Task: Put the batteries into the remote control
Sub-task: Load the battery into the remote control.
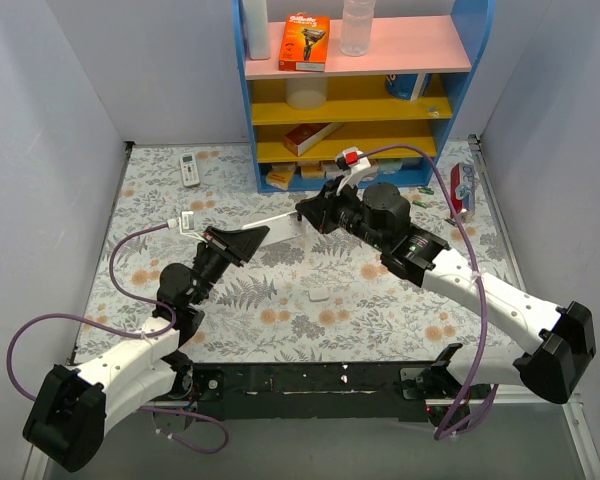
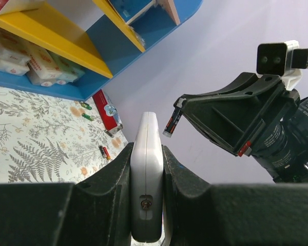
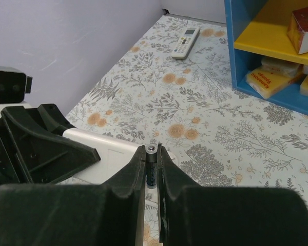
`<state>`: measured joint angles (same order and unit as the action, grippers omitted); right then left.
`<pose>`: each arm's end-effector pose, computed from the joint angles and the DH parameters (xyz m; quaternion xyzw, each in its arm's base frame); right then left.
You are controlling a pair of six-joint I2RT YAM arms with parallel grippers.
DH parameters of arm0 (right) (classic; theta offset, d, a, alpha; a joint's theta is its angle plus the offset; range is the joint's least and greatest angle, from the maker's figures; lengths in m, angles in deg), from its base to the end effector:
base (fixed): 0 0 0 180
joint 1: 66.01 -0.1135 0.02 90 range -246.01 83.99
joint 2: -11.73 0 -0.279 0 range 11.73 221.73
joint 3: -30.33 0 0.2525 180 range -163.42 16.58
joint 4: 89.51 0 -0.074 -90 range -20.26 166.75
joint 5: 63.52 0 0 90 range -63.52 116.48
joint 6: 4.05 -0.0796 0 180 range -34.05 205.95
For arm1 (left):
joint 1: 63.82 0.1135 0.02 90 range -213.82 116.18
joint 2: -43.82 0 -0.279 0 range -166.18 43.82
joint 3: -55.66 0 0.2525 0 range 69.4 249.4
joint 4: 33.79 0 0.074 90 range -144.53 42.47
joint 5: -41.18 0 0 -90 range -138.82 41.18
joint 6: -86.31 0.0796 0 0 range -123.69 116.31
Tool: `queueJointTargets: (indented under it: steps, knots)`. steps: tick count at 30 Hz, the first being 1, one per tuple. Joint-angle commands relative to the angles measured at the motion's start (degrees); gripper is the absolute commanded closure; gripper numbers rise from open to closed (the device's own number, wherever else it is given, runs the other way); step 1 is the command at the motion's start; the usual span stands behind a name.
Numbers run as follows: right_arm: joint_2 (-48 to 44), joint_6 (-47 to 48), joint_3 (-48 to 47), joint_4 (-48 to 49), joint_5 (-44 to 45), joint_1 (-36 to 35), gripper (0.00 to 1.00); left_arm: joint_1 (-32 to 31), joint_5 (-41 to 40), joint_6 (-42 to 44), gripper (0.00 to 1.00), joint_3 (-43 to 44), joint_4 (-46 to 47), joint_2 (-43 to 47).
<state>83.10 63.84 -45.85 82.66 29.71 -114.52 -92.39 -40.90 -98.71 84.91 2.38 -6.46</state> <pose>0.2258 0.2485 0.3910 -0.1467 0.7105 0.3810 0.5732 0.1923 -0.1172 0.2774 -0.2864 0.5373 -0.7180 0.3374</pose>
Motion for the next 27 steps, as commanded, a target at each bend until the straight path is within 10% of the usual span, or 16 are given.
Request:
queueJointTargets:
  steps: [1, 27]
  knots:
    - [-1.8, 0.7, 1.0, 5.4, 1.2, -1.2, 0.99, 0.5, -0.5, -1.7, 1.0, 2.3, 2.6, -0.1]
    - [1.3, 2.1, -2.9, -1.8, 3.5, -3.4, 0.99, 1.2, 0.3, -7.5, 1.0, 1.8, 12.1, -3.2]
